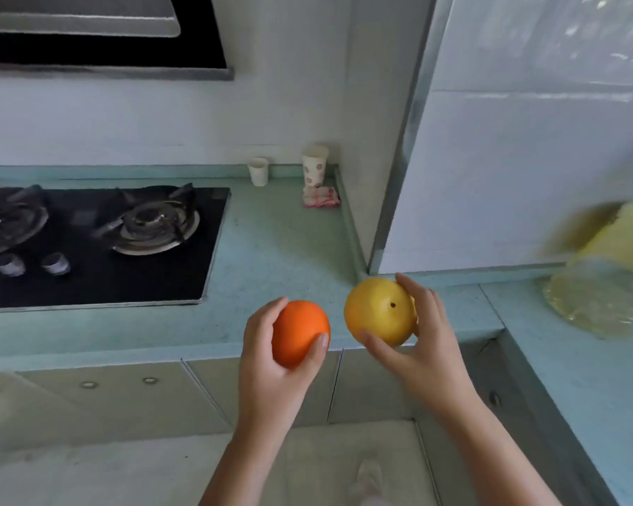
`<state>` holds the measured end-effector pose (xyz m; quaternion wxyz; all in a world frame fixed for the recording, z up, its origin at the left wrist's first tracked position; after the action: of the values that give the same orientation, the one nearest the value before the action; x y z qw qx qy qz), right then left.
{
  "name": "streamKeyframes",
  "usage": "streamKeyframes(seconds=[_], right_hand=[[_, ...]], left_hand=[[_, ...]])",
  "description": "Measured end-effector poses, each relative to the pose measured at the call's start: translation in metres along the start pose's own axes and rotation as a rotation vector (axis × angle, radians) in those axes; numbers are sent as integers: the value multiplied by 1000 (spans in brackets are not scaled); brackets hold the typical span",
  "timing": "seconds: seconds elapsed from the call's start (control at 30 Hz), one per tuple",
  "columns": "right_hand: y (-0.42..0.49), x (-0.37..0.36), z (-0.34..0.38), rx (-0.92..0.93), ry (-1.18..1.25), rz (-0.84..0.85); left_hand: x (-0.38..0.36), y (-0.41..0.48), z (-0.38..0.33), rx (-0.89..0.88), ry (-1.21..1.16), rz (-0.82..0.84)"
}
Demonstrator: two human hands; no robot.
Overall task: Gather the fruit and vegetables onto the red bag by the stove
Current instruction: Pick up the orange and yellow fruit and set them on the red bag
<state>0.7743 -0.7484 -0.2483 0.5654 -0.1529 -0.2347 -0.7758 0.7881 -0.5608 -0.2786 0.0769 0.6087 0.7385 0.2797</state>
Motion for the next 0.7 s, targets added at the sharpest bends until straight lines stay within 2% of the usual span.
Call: streamKeyframes(seconds=[0.33,0.7], right_hand=[[48,-125,55,131,54,273],[129,-275,120,246,113,533]], left_hand=[[104,18,57,171,134,-277],[195,100,112,259,372,-402]])
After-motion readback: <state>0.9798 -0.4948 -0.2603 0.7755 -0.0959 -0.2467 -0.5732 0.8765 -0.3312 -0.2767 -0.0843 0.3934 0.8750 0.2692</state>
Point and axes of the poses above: each hand's wrist, its own y-axis towards the middle knuckle, its own x-axis out of the back of the hand, z = x × y, the point moved 5 cm from there along y, towards the middle knuckle, and after that the axes turned 9 degrees about -x, right-handed, at the moved point
